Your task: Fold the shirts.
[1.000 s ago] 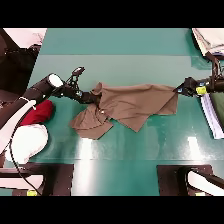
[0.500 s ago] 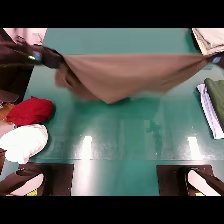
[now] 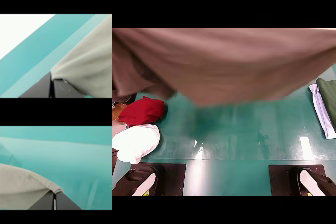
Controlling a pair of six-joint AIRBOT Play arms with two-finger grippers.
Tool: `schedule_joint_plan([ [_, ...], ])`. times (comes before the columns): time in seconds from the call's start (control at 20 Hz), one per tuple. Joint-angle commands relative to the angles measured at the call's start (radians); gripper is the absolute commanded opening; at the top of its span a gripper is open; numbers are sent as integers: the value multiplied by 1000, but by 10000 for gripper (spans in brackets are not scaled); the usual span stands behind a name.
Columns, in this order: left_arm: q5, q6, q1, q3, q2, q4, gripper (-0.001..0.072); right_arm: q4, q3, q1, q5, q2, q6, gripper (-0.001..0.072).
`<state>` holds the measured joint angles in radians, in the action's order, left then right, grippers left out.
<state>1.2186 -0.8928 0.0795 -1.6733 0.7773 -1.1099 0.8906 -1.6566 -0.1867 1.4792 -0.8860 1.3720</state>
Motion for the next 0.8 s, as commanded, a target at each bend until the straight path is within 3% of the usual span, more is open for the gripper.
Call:
schedule_joint_plan([
  [0.0,92,34,-1,-35,-18,-1,26,1,-13,0,161,-21,69,13],
  [0.15,130,0,-1,54,68,19,27,2,2,9,283,-138,97,14],
  [0.3,135,-18,-1,222,208,79,27,3,137,51,257,-254,93,14],
  [0.6,-110,-23,-1,390,579,99,27,-2,452,146,-88,-496,11,14],
  [0.75,-250,-109,-1,390,660,80,58,-2,449,154,-224,-579,11,14],
])
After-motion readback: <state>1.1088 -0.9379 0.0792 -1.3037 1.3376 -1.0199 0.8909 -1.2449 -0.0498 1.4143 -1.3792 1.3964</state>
